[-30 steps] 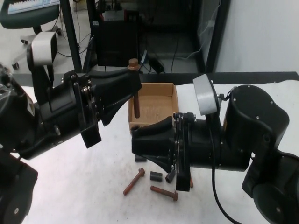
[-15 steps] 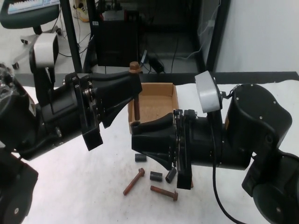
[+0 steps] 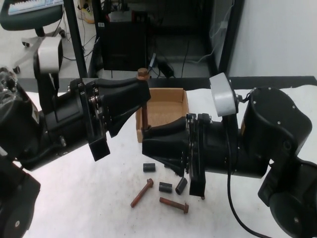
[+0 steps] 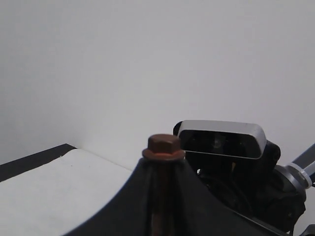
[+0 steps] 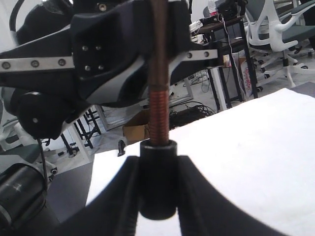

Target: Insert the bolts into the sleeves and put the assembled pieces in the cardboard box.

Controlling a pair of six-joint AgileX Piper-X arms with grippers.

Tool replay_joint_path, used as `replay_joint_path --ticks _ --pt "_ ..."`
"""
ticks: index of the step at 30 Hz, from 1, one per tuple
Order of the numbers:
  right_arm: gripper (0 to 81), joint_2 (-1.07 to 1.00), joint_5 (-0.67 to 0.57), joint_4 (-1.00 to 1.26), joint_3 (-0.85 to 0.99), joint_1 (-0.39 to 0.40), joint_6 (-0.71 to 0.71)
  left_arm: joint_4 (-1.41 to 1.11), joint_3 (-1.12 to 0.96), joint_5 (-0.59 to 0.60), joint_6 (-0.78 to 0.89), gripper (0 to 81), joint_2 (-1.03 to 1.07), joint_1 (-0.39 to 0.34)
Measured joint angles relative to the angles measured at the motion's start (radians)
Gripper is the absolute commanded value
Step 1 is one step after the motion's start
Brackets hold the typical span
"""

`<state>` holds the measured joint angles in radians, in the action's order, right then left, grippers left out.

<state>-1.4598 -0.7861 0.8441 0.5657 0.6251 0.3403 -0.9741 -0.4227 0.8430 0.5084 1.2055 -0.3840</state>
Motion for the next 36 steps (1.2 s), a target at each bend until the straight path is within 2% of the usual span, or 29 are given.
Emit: replay_joint_path --ticks 28,31,34,36 --pt "0.9 -0.002 0.002 0.069 0.014 -0.011 0.065 0.013 -0.001 -0.01 0.0 1.4 0.0 0.0" --pt "0.9 -0.002 0.002 0.069 0.014 -0.011 0.072 0.01 -0.001 -0.01 0.0 16.0 0.0 0.0" --pt "0.9 -0.002 -0.003 0.069 0.014 -0.011 0.079 0.015 -0.001 -0.01 0.0 44.2 0.0 0.0" --pt "0.9 -0.004 -0.007 0.077 0.017 -0.013 0.081 0.018 -0.001 -0.01 0.011 57.3 0.0 0.0"
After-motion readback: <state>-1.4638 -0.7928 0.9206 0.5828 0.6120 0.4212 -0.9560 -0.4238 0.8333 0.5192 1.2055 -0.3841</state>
